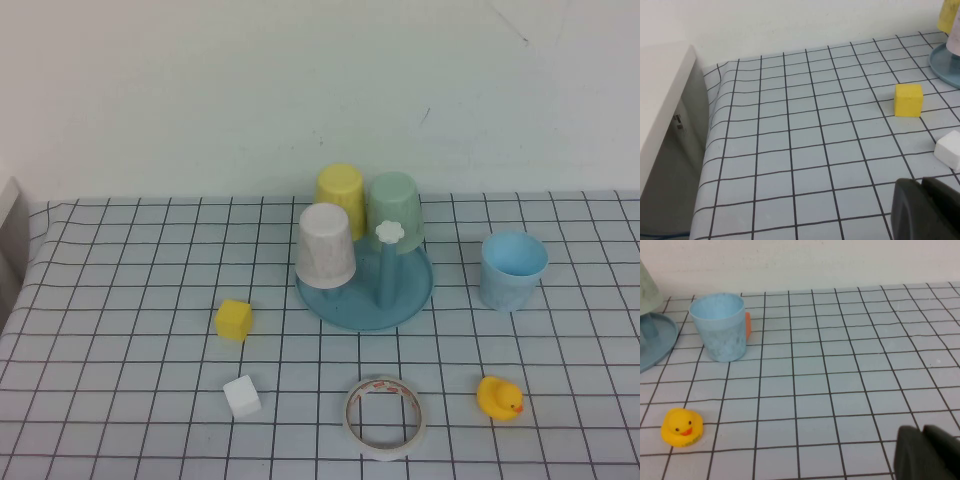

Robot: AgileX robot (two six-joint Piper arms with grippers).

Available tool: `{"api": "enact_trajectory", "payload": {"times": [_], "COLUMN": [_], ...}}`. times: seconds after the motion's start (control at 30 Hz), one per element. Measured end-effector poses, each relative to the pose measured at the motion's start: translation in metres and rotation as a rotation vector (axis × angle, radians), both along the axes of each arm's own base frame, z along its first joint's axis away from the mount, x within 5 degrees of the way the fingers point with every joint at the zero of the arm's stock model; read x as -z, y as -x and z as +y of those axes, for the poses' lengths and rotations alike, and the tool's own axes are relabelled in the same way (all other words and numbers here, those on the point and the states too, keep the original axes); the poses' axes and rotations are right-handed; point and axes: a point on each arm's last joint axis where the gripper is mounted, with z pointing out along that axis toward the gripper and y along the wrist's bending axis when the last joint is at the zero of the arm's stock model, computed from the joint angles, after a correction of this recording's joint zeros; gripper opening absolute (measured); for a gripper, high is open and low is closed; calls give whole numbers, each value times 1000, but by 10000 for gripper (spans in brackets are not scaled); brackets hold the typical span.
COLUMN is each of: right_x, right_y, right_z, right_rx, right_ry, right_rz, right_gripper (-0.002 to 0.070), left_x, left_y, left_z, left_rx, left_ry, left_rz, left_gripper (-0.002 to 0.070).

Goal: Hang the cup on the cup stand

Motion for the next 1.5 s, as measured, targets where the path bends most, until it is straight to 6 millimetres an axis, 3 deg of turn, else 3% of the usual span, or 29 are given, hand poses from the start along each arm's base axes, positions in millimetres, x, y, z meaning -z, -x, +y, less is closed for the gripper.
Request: {"api": "enact_trajectory", "payload": {"times": [1.5], "right_x": [0], "right_y": [0], "right_z": [-2], "right_rx": [10], "right_ry": [54], "right_rz": [1], "right_gripper": [11], "left_x": [0], "left_y": [0], "left_z": [0], "left_rx": [3], "left_ry": [-11], "left_rz": [-1], "left_gripper": [-1]}}
